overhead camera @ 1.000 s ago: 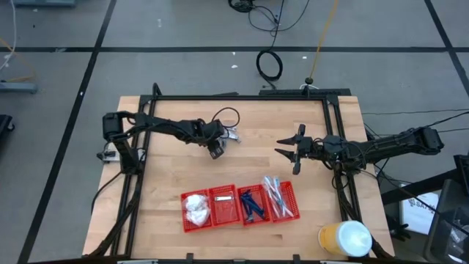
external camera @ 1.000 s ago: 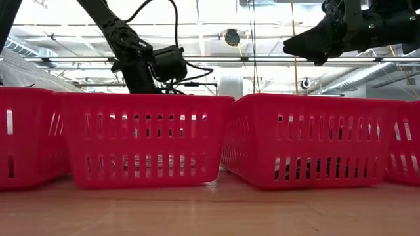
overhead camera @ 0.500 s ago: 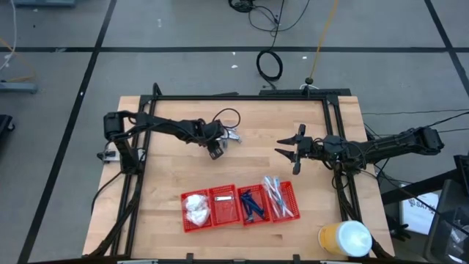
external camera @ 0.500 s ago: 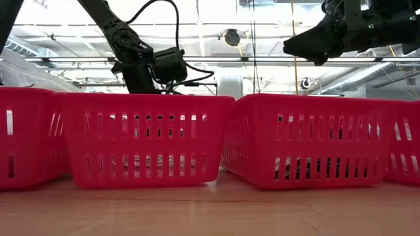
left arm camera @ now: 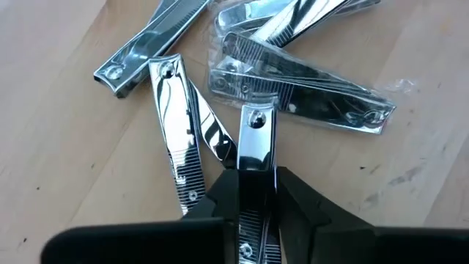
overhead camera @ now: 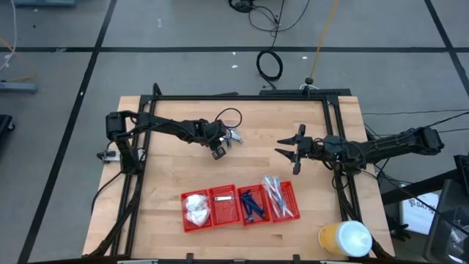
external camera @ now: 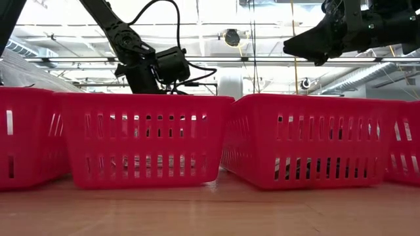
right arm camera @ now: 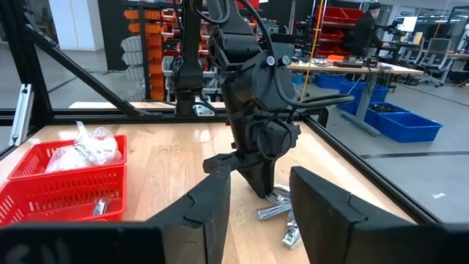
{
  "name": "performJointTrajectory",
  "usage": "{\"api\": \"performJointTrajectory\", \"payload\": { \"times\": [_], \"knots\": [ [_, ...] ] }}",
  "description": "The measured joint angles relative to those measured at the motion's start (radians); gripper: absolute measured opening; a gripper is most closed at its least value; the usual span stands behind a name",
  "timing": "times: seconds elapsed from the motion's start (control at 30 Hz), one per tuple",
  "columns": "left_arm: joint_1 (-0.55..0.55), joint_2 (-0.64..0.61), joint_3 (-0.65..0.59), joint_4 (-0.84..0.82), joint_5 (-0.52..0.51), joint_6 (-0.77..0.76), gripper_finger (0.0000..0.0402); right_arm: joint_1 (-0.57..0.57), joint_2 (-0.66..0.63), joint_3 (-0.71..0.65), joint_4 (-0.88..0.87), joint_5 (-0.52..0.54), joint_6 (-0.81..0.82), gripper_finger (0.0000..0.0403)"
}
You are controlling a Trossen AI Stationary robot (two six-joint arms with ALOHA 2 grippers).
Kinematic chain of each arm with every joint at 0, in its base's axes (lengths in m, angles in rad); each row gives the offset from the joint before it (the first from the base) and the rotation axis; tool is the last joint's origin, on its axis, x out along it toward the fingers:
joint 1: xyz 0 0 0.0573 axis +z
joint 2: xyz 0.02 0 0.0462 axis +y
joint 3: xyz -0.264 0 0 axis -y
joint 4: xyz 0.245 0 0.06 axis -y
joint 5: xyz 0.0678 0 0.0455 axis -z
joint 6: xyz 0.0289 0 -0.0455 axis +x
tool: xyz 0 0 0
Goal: Pick & Place Travel size toiletries
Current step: Put the silver nail cutter into the middle left red bin
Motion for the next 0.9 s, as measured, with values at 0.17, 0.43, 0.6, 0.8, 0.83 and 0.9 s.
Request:
{"api": "performJointTrajectory", "payload": {
  "times": [0.17, 0.43, 0.6, 0.8, 0.83, 0.9],
  "knots": [
    [-0.002, -0.027, -0.003, 0.004, 0.001, 0.0, 0.0043, 0.0, 0.0, 0.0, -0.003, 0.0, 0.0, 0.013],
    [-0.052, -0.191, -0.008, -0.053, -0.028, -0.001, 0.0045, 0.0, 0.0, 0.0, -0.002, 0.0, 0.0, 0.013],
    [-0.116, -0.3, -0.007, -0.07, -0.046, -0.004, 0.0045, 0.0, 0.0, 0.0, 0.002, 0.001, 0.0, 0.013],
    [-0.25, -0.374, -0.006, -0.05, 0.056, 0.086, 0.0047, 0.0, 0.0, 0.0, 0.001, 0.001, 0.0, 0.013],
    [-0.281, -0.375, -0.006, -0.039, 0.088, 0.097, 0.0047, 0.0, 0.0, 0.0, 0.002, 0.001, 0.0, 0.013],
    [-0.332, -0.375, -0.005, -0.024, 0.138, 0.104, 0.0046, 0.0, 0.0, 0.0, 0.002, 0.001, 0.0, 0.013]
  ]
}}
